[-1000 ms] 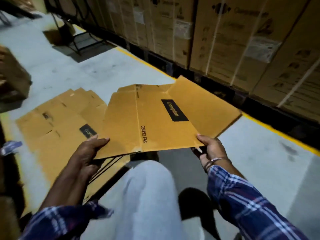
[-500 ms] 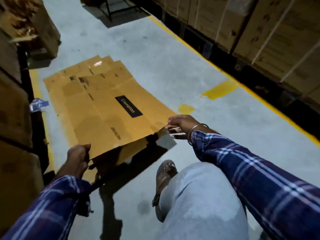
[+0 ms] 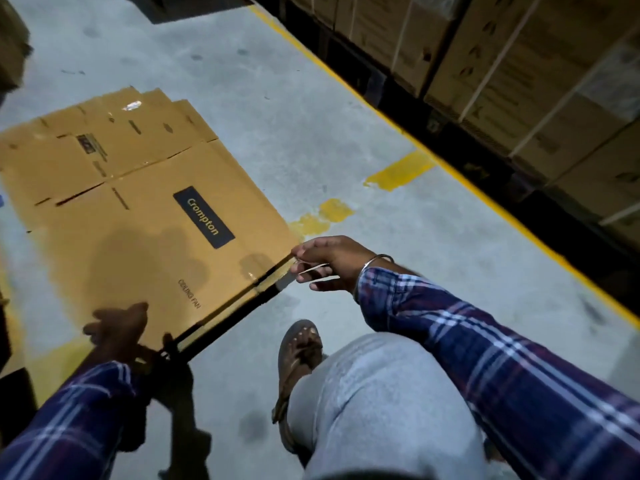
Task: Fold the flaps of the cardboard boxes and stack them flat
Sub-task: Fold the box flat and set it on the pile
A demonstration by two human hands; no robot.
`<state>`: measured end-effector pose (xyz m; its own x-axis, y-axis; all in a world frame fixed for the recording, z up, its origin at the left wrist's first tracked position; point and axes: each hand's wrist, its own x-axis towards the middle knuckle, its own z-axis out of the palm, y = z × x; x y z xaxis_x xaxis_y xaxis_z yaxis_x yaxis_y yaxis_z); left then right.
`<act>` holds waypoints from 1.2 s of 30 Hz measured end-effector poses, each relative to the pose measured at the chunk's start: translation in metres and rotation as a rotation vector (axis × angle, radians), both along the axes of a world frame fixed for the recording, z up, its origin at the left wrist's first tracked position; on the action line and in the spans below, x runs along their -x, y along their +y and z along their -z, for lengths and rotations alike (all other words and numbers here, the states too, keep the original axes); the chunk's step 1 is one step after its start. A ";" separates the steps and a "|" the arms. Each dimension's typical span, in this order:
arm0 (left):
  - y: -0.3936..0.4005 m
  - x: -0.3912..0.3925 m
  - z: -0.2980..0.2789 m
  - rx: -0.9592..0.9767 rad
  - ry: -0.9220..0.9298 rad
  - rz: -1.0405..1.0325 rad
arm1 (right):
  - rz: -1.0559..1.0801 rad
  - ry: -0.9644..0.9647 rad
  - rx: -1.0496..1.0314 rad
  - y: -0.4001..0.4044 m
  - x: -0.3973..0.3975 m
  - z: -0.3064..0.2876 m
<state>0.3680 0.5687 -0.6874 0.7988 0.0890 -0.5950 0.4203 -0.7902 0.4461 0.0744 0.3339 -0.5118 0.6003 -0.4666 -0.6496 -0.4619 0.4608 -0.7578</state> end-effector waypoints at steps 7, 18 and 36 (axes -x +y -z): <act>-0.060 0.105 -0.045 0.526 0.357 0.431 | 0.231 -0.071 -0.016 0.002 0.026 -0.018; -0.124 0.213 -0.269 0.823 0.063 1.051 | 0.398 -0.221 0.183 0.018 0.169 -0.112; -0.150 0.642 -0.411 1.066 0.412 1.952 | 1.099 0.151 0.867 0.169 0.661 -0.243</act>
